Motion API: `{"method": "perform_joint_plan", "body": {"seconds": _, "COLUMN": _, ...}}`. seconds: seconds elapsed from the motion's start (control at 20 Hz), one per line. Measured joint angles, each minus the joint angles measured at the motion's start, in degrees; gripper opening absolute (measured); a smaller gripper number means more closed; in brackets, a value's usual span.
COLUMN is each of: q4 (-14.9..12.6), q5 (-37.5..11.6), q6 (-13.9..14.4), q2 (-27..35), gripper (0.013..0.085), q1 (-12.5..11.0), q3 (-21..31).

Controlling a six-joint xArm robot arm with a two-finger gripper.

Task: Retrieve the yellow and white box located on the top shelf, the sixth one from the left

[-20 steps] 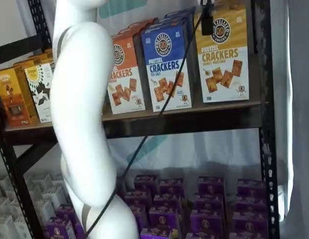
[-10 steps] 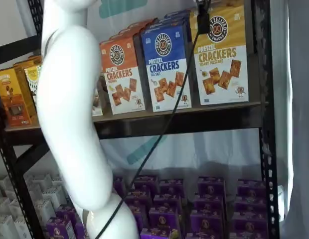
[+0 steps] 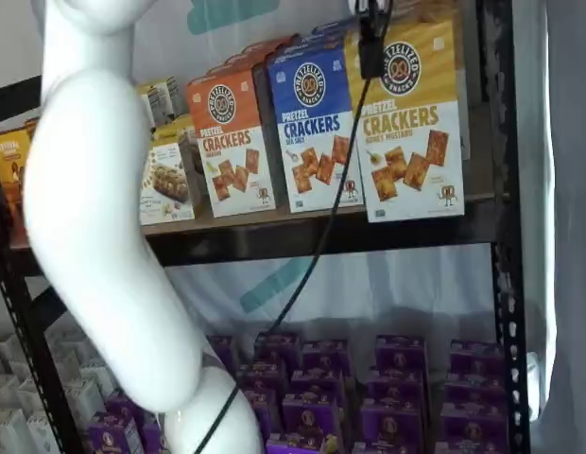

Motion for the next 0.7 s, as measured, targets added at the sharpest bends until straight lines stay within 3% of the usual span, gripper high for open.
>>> {"method": "perform_joint_plan", "body": {"seconds": 0.2, "q4": -1.3, "q5": 0.8, "q6": 1.1, "q2": -4.0, "gripper": 0.061, "q1": 1.6, "q3": 4.3}}
{"method": "perform_joint_plan", "body": {"seconds": 0.7, "q4": -3.4, "q5": 3.1, "q6": 7.2, "q2": -12.1, "gripper": 0.061, "q1": 8.4, "q3": 12.3}}
